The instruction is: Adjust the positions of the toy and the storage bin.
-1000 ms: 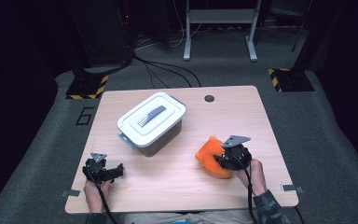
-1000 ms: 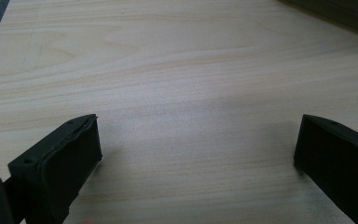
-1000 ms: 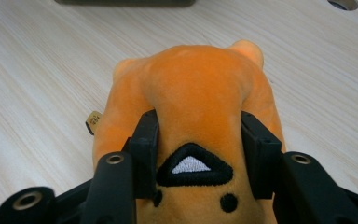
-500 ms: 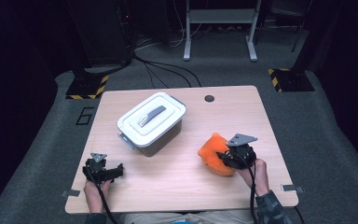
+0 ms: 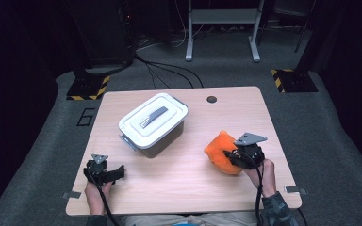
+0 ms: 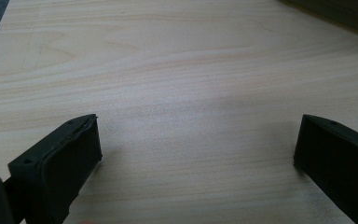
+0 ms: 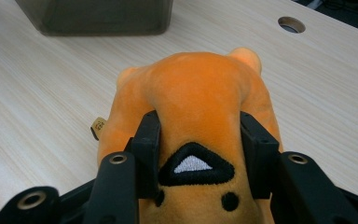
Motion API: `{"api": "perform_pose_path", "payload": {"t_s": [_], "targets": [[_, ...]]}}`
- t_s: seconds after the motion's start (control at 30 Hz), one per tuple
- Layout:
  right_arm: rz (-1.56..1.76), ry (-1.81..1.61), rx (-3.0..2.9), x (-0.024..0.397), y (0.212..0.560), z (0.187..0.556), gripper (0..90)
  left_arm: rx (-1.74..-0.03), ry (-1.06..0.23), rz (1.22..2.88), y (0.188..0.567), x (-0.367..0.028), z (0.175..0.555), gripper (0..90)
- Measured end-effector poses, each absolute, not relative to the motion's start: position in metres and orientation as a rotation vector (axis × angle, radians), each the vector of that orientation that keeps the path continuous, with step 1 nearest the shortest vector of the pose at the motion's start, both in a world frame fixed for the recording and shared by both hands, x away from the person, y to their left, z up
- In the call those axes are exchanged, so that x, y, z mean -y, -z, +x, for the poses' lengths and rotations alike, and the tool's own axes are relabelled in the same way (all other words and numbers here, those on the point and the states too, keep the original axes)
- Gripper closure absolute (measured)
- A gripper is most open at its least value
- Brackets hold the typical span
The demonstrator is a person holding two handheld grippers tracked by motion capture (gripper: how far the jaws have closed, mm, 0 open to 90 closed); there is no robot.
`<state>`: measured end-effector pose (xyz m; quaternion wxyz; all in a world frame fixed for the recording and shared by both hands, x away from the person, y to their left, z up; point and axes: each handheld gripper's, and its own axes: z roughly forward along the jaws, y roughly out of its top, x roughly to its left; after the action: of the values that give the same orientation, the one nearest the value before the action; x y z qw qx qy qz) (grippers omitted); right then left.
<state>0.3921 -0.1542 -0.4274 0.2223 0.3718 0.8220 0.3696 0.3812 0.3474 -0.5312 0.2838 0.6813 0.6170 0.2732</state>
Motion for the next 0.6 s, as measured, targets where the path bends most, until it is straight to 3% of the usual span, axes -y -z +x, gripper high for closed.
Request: {"api": "perform_pose_path", "payload": {"t_s": [0.6], "targets": [[1.117, -1.001, -2.196, 0.178, 0.426, 0.4, 56.7, -1.648, -0.727, 1.826, 0.531, -0.348, 0.381, 0.2]]}}
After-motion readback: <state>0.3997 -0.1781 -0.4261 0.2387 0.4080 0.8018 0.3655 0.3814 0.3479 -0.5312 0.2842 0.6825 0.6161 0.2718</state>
